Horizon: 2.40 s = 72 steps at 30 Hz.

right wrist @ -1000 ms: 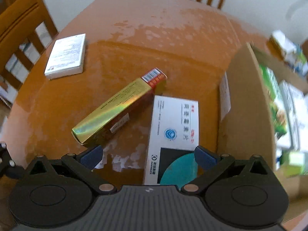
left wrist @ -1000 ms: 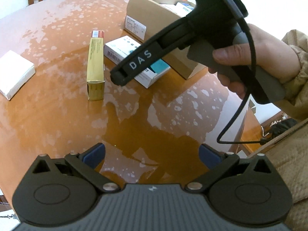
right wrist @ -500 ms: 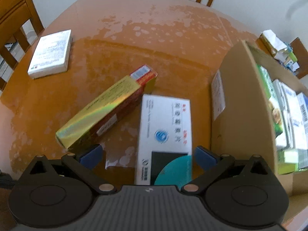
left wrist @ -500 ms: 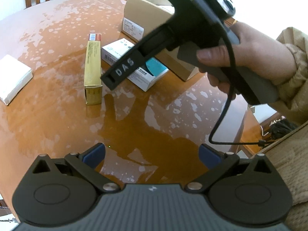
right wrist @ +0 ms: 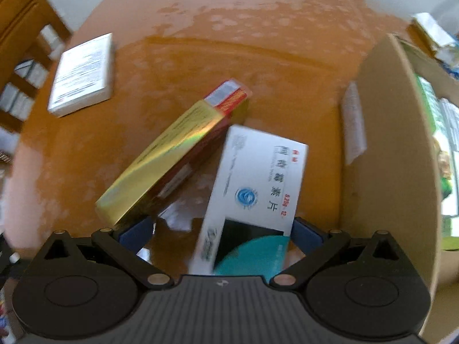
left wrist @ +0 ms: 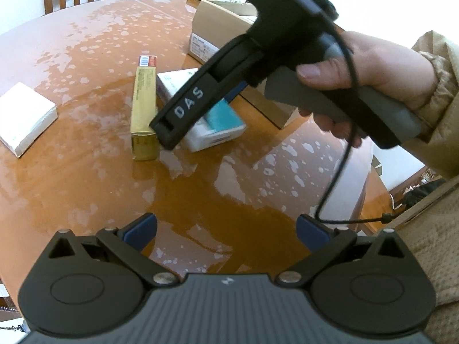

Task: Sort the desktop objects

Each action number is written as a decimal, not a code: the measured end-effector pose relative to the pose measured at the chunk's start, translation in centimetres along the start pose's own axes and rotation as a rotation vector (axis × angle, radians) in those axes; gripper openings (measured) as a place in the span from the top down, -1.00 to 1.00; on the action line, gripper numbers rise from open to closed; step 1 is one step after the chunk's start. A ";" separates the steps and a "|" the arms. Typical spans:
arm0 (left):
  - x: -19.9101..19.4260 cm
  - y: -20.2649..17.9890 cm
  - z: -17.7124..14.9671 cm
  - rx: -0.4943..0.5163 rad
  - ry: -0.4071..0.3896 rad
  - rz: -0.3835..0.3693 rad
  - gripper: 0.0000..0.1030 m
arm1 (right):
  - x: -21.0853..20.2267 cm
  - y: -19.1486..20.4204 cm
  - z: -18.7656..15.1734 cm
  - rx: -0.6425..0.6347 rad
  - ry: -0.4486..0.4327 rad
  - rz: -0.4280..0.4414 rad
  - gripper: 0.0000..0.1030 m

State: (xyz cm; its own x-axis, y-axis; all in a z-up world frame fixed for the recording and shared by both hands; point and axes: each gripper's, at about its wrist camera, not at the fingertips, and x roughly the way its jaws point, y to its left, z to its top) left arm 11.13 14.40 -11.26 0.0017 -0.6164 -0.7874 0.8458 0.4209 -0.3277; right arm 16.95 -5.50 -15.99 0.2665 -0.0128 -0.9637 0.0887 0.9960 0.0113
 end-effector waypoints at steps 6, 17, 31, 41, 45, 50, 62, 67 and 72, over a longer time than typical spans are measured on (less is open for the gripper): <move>0.1 0.0 0.1 0.000 -0.007 -0.001 -0.99 | -0.4 1.5 -0.8 -0.053 -0.015 0.044 -1.00; 0.2 0.1 0.2 0.001 0.006 -0.004 -0.99 | -1.9 -0.1 -1.6 -0.002 -0.035 0.016 -1.00; 1.2 -0.7 1.0 0.019 0.038 -0.017 -0.99 | -1.9 -0.5 -2.0 0.020 -0.061 0.058 -1.00; 0.9 -0.6 0.8 0.006 0.022 -0.017 -0.99 | -3.9 0.2 -1.8 -0.168 -0.146 0.015 -1.00; 0.7 -0.2 0.5 -0.006 0.012 -0.010 -0.99 | -4.6 0.0 -1.2 -0.221 -0.167 -0.013 -1.00; 0.4 0.1 0.5 -0.017 0.000 -0.001 -0.99 | -4.3 -0.5 0.2 -0.191 -0.179 -0.064 -1.00; 0.4 0.4 0.8 -0.023 -0.021 -0.011 -0.99 | -2.3 0.5 3.1 -0.173 -0.180 -0.113 -1.00; 0.2 0.5 0.9 -0.022 -0.033 -0.005 -0.99 | -1.8 1.1 4.8 -0.203 -0.186 -0.111 -1.00; -0.2 0.8 0.9 -0.042 -0.061 -0.005 -0.99 | -3.2 1.6 7.1 -0.177 -0.217 -0.020 -1.00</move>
State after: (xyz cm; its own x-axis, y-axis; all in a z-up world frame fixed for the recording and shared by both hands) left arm 12.27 14.29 -10.90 0.0315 -0.6576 -0.7527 0.8228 0.4446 -0.3540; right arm 23.08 -4.51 -11.04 0.4674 -0.0322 -0.8834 -0.0679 0.9951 -0.0722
